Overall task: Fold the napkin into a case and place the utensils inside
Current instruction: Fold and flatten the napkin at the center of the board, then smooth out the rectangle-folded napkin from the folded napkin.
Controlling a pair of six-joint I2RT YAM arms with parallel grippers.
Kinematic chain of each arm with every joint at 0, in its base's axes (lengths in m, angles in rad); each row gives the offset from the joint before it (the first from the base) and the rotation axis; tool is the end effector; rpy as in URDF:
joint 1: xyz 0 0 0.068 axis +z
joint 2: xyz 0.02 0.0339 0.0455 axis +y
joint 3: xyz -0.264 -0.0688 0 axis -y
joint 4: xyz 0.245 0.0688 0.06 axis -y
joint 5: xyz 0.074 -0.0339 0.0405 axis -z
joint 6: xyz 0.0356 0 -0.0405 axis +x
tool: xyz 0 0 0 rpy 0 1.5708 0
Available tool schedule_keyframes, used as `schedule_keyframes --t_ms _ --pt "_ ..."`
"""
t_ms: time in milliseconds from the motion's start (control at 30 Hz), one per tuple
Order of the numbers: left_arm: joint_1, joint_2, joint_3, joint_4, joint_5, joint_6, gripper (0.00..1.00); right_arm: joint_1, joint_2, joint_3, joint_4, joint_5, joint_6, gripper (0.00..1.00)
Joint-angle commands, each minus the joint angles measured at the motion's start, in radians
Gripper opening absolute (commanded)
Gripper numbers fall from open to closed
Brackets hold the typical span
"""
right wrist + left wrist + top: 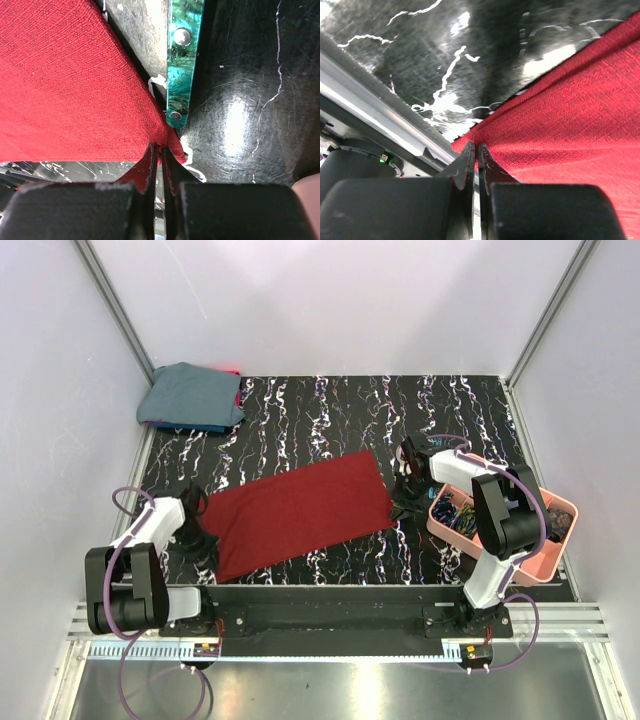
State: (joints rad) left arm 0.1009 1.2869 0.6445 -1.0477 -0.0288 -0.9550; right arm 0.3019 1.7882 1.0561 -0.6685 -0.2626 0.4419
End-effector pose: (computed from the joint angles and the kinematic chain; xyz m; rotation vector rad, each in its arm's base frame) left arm 0.1642 0.0177 0.1594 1.5306 -2.6298 -0.1151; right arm 0.3005 0.1033 0.1453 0.1787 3.0383 0.4688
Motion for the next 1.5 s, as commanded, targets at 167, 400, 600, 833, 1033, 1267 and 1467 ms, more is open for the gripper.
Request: schedule_keyframes --t_ms 167,400,600,833,1033,1267,1467 --pt "0.011 -0.078 0.052 -0.096 -0.045 -0.033 0.49 -0.001 -0.003 0.016 0.007 0.048 -0.002 0.01" --pt "0.011 -0.205 0.214 -0.207 -0.109 -0.031 0.75 -0.001 -0.082 0.045 -0.040 0.025 -0.015 0.04" --pt "0.013 -0.192 0.118 0.168 0.216 0.050 0.37 0.002 -0.170 0.082 -0.054 0.060 -0.038 0.38" --pt "0.017 0.073 0.145 0.353 0.241 0.130 0.04 0.048 -0.121 0.160 -0.054 0.043 -0.086 0.54" --pt "0.045 0.192 0.202 0.374 0.141 0.173 0.04 0.062 0.042 0.318 -0.028 0.055 -0.141 0.64" --pt "0.072 0.316 0.319 0.331 0.078 0.268 0.05 0.069 0.185 0.472 -0.062 0.134 -0.175 0.65" --pt "0.040 0.111 0.291 0.380 0.127 0.340 0.14 0.069 0.200 0.579 -0.051 0.045 -0.141 0.58"
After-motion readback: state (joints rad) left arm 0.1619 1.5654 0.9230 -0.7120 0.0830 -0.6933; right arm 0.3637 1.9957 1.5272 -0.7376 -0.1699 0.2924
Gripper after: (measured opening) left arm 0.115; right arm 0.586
